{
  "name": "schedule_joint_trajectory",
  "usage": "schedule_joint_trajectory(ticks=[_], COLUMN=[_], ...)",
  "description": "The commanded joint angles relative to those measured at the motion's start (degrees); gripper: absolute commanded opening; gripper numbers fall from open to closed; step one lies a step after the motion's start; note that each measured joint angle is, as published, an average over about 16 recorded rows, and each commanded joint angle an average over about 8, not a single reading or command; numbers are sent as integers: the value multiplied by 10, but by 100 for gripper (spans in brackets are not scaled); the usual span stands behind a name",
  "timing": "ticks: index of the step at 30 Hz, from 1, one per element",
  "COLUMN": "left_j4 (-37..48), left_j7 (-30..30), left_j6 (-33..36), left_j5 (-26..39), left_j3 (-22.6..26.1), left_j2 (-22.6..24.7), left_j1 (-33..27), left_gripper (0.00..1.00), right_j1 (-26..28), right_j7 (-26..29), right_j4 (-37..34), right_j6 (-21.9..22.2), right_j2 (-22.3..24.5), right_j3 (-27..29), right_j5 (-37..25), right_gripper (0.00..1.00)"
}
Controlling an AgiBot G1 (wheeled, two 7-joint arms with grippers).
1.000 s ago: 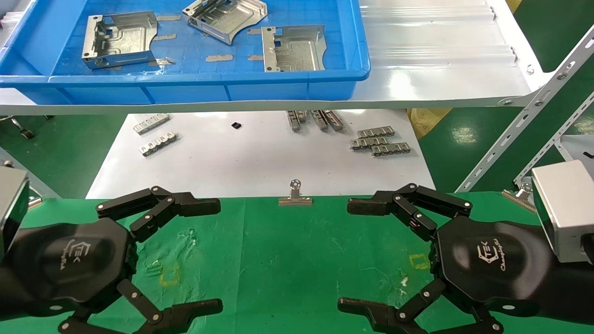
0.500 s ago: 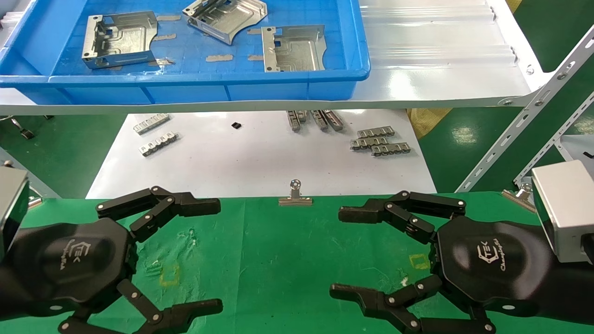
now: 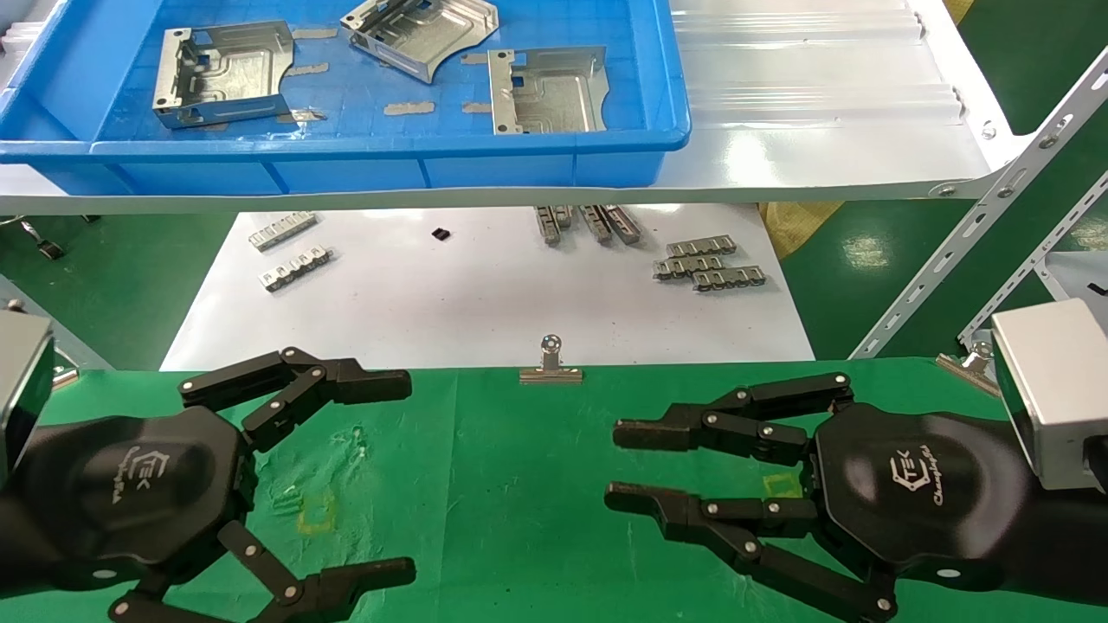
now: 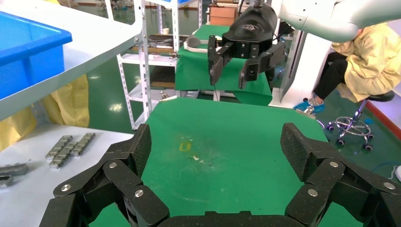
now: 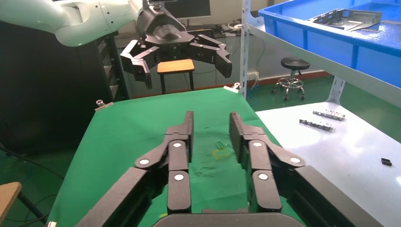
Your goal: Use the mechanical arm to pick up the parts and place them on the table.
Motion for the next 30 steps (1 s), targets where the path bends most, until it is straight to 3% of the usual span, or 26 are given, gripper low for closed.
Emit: schedule_joint_trajectory(ticks=[1, 6, 10, 16, 20, 25, 30], left_j4=[-1, 18, 70, 220, 346, 499, 600], left_j7=[0, 0, -5, 7, 30, 54, 77], left_j6=[2, -19, -39, -53, -78, -169, -294], left_j5=[-3, 29, 82, 164, 214, 264, 300], left_j3=[-1, 8, 28, 66, 89, 109, 121], left_j2=[-2, 19, 61, 148, 204, 274, 340], left_j1=[3, -40, -135, -307, -390, -462, -511], left_gripper=[100, 100, 100, 100, 100, 100, 100], right_j1=[0, 0, 0, 0, 0, 0, 0], right_j7=[0, 0, 0, 0, 0, 0, 0], right_j4=[0, 0, 0, 0, 0, 0, 0], right_j6=[0, 0, 0, 0, 0, 0, 0], right_j2=[0, 0, 0, 0, 0, 0, 0], right_j3=[0, 0, 0, 0, 0, 0, 0], right_j5=[0, 0, 0, 0, 0, 0, 0], right_gripper=[0, 0, 0, 0, 0, 0, 0])
